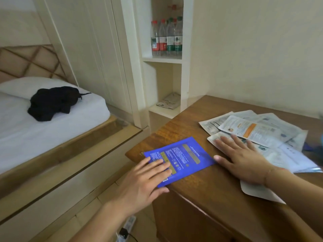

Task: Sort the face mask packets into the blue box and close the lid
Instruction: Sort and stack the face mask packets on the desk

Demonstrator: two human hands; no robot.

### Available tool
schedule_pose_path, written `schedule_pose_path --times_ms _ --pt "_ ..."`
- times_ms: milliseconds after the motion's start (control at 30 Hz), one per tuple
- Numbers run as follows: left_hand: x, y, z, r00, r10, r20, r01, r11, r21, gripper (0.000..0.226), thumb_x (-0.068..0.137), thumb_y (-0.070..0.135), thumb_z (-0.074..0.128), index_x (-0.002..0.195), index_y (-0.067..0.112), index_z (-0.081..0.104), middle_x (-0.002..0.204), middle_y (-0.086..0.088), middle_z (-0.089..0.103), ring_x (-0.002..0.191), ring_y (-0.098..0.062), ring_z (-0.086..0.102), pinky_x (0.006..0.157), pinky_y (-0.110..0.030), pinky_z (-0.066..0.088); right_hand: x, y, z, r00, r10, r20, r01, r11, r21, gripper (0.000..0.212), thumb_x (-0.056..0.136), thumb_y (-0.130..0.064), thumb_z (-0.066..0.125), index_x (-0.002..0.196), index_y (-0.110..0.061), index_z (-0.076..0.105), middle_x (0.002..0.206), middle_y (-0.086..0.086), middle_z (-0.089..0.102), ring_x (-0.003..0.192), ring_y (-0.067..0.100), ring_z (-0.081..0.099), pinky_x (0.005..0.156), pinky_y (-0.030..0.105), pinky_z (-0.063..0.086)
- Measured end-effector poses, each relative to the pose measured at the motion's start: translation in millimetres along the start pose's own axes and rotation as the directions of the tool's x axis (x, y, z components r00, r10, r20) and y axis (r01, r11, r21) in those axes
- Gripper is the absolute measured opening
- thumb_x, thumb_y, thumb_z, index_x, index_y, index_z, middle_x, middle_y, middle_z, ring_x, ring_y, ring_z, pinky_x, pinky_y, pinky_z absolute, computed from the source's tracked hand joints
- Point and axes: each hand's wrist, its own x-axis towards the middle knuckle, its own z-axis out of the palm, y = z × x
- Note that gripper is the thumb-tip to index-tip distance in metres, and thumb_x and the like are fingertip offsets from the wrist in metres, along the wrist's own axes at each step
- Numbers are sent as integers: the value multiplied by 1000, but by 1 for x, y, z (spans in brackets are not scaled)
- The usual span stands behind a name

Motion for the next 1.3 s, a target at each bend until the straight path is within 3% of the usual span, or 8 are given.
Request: schedule_pose_path --times_ms 200,533,600,700,800,867,1033,1300 --pt "4 42 -14 961 226 -160 -229 973 -3 27 98 15 50 107 18 75 119 2 70 99 -21 66 82 -35 51 -35 -10 -1 863 -502 57 486 855 181 73 88 -76 35 150 -43 17 157 -31 6 145 -7 -6 123 36 7" --pt "23 86 0 957 -9 -289 -68 965 -255 45 92 -7 45 123 17 67 124 2 68 118 -16 63 92 -38 54 -60 14 -14 917 -399 -9 377 860 343 84 73 -75 61 144 -53 23 155 -34 14 143 -11 5 120 30 12" --pt "32 103 -11 898 -327 -294 84 785 -614 42 86 -9 57 119 13 70 119 3 71 113 -12 66 88 -33 57 -62 20 -24 960 -262 -98 275 828 489 74 72 -58 76 136 -55 39 148 -32 34 139 -11 24 117 28 22" --pt "52 131 -31 632 -774 36 346 240 -907 17 90 26 63 88 26 80 95 5 77 91 -12 73 82 -35 59 -63 24 -28 973 -111 -203 230 543 807 34 69 -38 85 100 -32 74 110 -8 72 107 7 65 100 39 47" --pt "72 150 -41 445 -812 378 273 -279 -921 18 89 26 61 88 17 77 90 -6 78 82 -22 75 79 -42 59 -66 26 -31 992 -28 -125 128 255 958 28 74 -30 79 84 -5 71 89 10 75 77 23 71 70 41 56" --pt "80 158 -48 420 -778 467 215 -415 -884 16 89 19 57 92 11 71 92 -11 77 78 -24 75 75 -44 60 -69 26 -36 998 5 -68 65 240 969 22 81 -18 70 92 1 66 88 14 75 66 22 69 56 34 56" --pt "74 167 -43 503 -710 493 367 -342 -865 47 73 14 78 116 22 62 100 -10 76 85 -19 74 69 -36 60 -70 45 -46 962 270 36 -93 201 975 26 85 -13 71 109 -4 67 95 15 74 72 20 71 49 26 54" --pt "84 240 -25 727 -399 560 537 -178 -824 84 38 26 86 118 21 63 97 -8 77 79 -18 74 65 -20 55 -153 107 -55 894 442 73 -268 398 877 9 80 -11 77 89 -13 76 89 15 75 71 18 64 70 39 58"
